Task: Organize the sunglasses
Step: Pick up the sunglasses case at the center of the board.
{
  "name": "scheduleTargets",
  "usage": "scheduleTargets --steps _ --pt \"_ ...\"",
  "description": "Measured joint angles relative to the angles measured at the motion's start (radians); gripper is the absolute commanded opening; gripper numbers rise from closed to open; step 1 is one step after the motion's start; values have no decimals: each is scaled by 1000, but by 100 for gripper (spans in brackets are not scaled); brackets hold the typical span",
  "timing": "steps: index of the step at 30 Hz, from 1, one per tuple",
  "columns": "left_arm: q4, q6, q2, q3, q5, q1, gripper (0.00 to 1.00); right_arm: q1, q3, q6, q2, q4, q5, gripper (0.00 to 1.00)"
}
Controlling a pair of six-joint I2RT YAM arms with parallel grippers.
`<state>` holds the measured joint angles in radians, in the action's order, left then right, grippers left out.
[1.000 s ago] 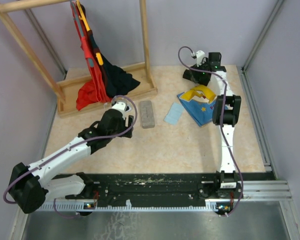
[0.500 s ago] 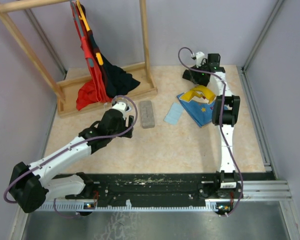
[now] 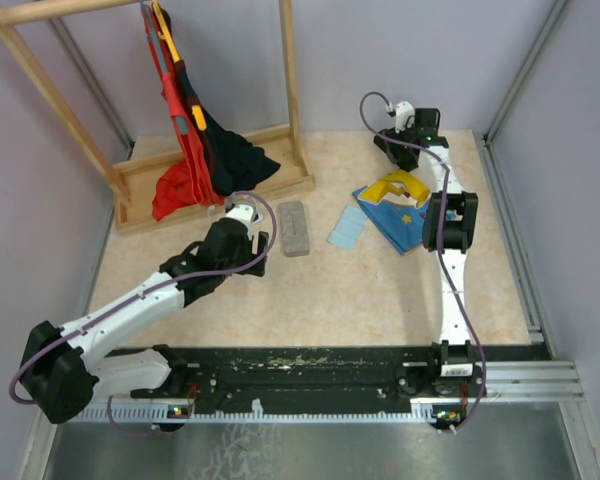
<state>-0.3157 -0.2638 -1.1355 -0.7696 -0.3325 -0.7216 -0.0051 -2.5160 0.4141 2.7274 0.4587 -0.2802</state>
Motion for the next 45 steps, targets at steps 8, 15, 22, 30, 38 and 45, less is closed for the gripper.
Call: scheduleTargets --steps 8,15,22,30,38,45 --pt "0 0 -7 0 -2 4 85 0 108 -71 -30 -153 80 41" --pt "-1 0 -7 0 -8 5 85 -2 332 -137 -136 -319 164 38" --pt "-1 0 -7 0 -12 5 85 -4 369 -170 -170 -327 265 37" --pt "-2 0 25 0 -14 6 85 -5 472 -219 -309 -364 328 34" --pt "-8 -5 65 0 -13 7 86 21 716 -329 -608 -373 383 31" --pt "-31 -37 150 -2 -5 11 87 215 1130 -426 -985 -369 459 30"
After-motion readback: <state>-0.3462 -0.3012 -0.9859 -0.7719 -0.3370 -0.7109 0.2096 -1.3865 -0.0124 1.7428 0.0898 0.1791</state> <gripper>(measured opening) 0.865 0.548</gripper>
